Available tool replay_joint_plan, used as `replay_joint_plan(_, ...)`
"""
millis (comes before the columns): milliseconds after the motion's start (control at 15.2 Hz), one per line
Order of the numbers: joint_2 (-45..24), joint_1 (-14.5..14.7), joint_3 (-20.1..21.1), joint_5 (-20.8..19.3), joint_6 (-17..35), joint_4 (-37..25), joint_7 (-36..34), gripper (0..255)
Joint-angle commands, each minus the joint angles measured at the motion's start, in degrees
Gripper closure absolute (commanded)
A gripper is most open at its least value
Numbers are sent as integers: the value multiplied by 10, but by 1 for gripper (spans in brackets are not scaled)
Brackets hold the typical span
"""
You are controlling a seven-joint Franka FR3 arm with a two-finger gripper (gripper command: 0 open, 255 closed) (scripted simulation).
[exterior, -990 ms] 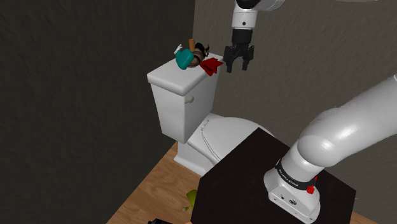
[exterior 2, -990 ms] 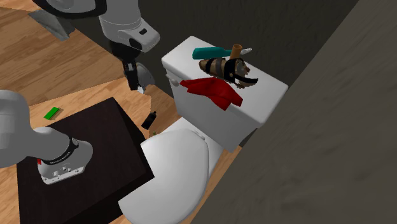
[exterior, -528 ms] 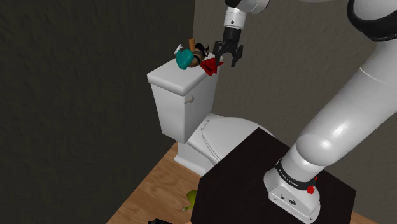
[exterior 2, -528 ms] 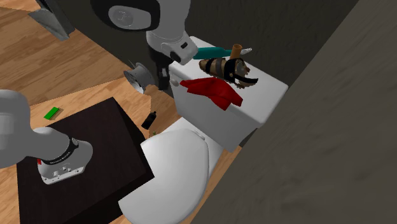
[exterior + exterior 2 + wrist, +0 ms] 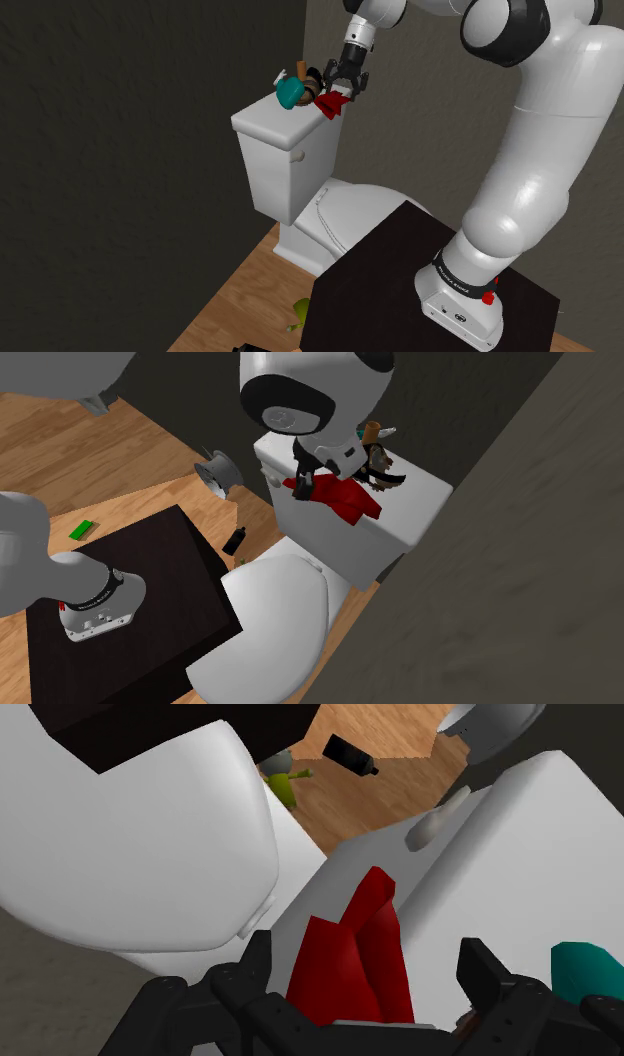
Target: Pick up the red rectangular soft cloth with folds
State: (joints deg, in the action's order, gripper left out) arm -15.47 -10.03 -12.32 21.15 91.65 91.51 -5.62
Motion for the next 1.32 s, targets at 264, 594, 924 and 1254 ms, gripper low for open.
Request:
replay_joint_plan(264, -54, -16, -3, 32, 15, -31, 3, 0)
replay_joint_plan(594, -59, -15, -2, 34, 38, -12, 11, 0)
replay_joint_plan(924, -59, -15, -2, 34, 38, -11, 11, 255)
replay_joint_plan(1254, -59, -14, -2, 34, 39, -11, 11, 255)
